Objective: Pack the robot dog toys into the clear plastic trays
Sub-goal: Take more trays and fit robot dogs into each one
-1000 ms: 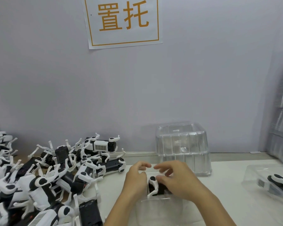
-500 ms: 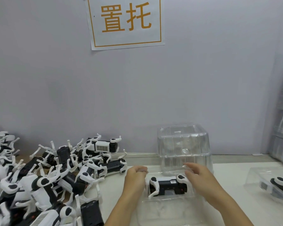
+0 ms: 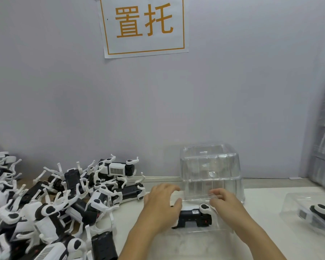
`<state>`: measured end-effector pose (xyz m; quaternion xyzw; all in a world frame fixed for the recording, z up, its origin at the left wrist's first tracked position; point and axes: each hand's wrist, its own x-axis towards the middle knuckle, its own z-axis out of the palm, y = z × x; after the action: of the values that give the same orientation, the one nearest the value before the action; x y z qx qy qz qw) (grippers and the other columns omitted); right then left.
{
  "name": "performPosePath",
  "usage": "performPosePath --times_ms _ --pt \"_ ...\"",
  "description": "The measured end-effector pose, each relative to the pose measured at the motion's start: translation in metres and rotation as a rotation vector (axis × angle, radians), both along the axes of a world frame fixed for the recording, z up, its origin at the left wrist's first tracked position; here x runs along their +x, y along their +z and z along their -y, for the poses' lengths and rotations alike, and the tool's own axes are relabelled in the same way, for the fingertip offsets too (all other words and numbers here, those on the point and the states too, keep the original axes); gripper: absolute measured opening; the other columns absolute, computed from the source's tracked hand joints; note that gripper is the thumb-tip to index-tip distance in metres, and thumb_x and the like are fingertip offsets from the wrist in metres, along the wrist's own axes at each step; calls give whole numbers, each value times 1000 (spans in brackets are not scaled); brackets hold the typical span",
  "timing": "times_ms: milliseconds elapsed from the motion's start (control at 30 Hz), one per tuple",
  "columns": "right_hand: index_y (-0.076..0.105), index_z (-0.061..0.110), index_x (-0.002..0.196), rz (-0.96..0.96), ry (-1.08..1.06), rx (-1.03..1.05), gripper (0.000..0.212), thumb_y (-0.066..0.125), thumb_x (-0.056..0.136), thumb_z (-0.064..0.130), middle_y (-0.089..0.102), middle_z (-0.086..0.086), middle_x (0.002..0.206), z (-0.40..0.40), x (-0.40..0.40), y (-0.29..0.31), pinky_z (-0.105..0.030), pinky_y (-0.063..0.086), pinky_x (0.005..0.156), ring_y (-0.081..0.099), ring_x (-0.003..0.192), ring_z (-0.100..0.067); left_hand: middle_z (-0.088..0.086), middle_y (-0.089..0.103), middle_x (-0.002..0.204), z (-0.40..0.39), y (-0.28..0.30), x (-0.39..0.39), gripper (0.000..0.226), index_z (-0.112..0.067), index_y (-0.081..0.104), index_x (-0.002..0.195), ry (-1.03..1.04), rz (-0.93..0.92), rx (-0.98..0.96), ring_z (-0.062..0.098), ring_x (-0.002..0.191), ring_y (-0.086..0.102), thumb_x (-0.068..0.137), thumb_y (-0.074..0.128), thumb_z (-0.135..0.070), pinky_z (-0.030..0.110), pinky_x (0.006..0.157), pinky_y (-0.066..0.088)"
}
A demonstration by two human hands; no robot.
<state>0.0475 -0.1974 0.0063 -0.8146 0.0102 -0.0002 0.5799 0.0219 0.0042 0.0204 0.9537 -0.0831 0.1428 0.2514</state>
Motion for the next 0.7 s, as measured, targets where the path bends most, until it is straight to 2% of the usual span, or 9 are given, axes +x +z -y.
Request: performPosePath --times_ms 133,267,333,433,533,633,700 --pt "60 21 116 -13 -9 39 26 53 95 9 61 5 106 -2 0 1 -20 41 68 57 94 -4 -17 34 152 25 7 -8 52 -39 39 143 -147 -92 149 6 144 20 95 42 -58 37 120 8" --pt "60 20 116 -23 -2 54 27 52 94 8 60 6 107 -2 0 1 -19 40 68 55 95 -2 -10 8 165 37 1 -12 67 -41 27 150 -167 -276 220 12 152 -5 90 37 -70 45 121 -10" --pt "60 21 117 -26 0 55 27 52 94 8 61 6 107 -1 0 1 -19 40 67 55 94 -2 -12 7 164 34 4 -12 72 -41 28 149 -166 -301 198 9 151 -5 87 40 -75 44 121 -9" --pt "61 21 117 -30 -1 56 27 54 94 9 62 6 106 -2 0 0 -19 40 67 56 94 -3 -16 22 156 26 13 -15 78 -39 40 140 -170 -323 171 6 146 7 76 54 -80 39 119 0" --pt "60 22 116 -31 8 55 25 55 95 11 62 6 106 -2 -1 0 -18 39 67 55 94 -2 -16 30 145 19 20 -18 82 -39 46 130 -139 -340 188 12 142 13 64 64 -83 37 117 7" --pt "60 23 115 -33 17 59 25 54 94 11 62 5 106 -2 -3 1 -18 39 67 55 94 -2 -12 14 160 15 21 -20 88 -44 42 133 -137 -404 209 17 150 -7 58 73 -78 47 122 -4" --pt "60 23 115 -31 20 56 24 54 95 11 63 4 106 -2 -4 2 -18 38 66 55 94 -2 -11 8 163 16 21 -20 90 -45 39 133 -147 -417 252 20 151 -10 57 77 -74 51 121 -10"
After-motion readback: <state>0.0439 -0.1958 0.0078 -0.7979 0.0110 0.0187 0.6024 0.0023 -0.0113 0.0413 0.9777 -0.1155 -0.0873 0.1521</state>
